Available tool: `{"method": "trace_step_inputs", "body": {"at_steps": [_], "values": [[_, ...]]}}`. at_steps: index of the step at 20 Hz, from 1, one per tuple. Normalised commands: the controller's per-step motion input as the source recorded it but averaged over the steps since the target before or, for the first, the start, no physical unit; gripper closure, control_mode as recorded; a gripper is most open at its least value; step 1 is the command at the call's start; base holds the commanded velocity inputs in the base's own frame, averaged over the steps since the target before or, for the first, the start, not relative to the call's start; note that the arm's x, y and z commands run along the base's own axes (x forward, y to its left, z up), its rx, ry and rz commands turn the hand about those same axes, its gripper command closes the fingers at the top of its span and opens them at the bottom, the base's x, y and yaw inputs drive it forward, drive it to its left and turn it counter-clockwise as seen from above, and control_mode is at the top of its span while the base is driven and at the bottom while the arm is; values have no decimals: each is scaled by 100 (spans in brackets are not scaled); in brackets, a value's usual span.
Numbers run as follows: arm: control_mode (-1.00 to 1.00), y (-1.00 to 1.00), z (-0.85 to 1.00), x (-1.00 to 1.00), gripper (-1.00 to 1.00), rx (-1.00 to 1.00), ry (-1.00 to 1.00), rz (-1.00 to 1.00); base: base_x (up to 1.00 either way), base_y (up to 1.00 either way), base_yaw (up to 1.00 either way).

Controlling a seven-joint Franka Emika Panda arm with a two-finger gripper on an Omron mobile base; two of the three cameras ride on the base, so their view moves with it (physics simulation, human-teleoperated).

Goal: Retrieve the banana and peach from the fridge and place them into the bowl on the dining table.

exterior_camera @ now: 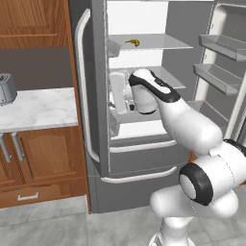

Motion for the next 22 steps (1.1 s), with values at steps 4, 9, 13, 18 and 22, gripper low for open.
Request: {"method": "trace_step_inputs", "body": {"at_steps": [4,9,13,18,22], "values": [[-100,100,-4,-99,-100,0,-7,5,0,0,0],[-100,53,19,-98,-100,0,-23,0,0,0,0],[-100,-51,37,-52,-100,-3,-26,-13,0,0,0],[-100,-61,65,-3,-100,-8,-9,-8,0,0,0],[-100,-43,100,-15,-100,-20,-1,0,0,0,0]]}}
